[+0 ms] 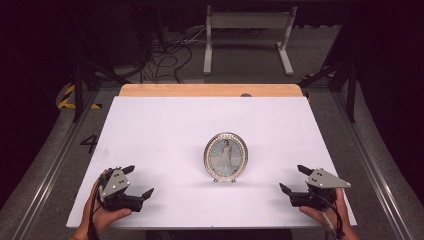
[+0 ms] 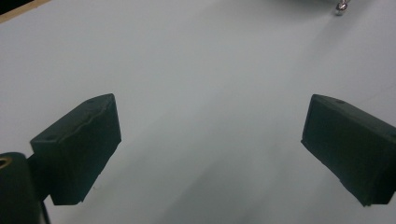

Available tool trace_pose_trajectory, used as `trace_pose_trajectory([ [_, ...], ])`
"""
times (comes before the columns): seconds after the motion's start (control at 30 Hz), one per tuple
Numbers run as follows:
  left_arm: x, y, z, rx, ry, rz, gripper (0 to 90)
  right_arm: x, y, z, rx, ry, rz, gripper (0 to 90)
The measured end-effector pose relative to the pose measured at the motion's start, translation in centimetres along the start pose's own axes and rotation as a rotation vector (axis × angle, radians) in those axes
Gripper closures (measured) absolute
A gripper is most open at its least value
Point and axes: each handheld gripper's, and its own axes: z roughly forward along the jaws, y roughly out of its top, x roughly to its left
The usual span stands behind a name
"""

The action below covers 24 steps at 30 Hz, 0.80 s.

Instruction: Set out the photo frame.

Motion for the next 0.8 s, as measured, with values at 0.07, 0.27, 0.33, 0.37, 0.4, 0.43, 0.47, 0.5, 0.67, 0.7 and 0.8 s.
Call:
trace_pose_trajectory([
  [0.07,0.30,-0.65,-0.33,-0.014,0.013,-0.026,4.7,0.03,-0.37,-0.06,-0.003,-0.006,-0.001,14.9],
  [0.27,0.32,-0.80,-0.68,-0.032,0.036,-0.024,5.2,-0.20,-0.78,-0.39,-0.016,-0.028,0.015,14.7],
  [0.33,0.37,-0.78,-0.70,-0.036,0.037,-0.032,5.2,-0.22,-0.98,-0.49,-0.022,-0.032,0.020,14.7],
  [0.37,0.41,-0.80,-0.67,-0.040,0.034,-0.037,5.2,-0.25,-1.04,-0.50,-0.019,-0.038,0.022,14.7],
  [0.4,0.39,-0.82,-0.64,-0.042,0.035,-0.035,5.2,-0.26,-1.09,-0.51,-0.022,-0.038,0.029,14.7],
  [0.43,0.38,-0.81,-0.65,-0.043,0.031,-0.035,5.2,-0.23,-1.10,-0.55,-0.024,-0.039,0.032,14.8],
  [0.47,0.35,-0.77,-0.69,-0.043,0.033,-0.034,5.1,-0.21,-1.08,-0.58,-0.027,-0.041,0.032,14.7],
  [0.5,0.35,-0.77,-0.69,-0.043,0.033,-0.034,5.1,-0.17,-1.05,-0.60,-0.027,-0.043,0.032,14.8],
  [0.67,0.29,-0.69,-0.84,-0.055,0.028,-0.042,4.9,0.08,-0.95,-0.69,-0.042,-0.049,0.031,14.8],
  [0.7,0.30,-0.69,-0.87,-0.055,0.031,-0.043,4.8,0.12,-0.97,-0.66,-0.041,-0.047,0.031,14.8],
  [0.8,0.25,-0.75,-0.82,-0.052,0.030,-0.045,4.9,0.16,-1.02,-0.50,-0.038,-0.047,0.027,14.8],
])
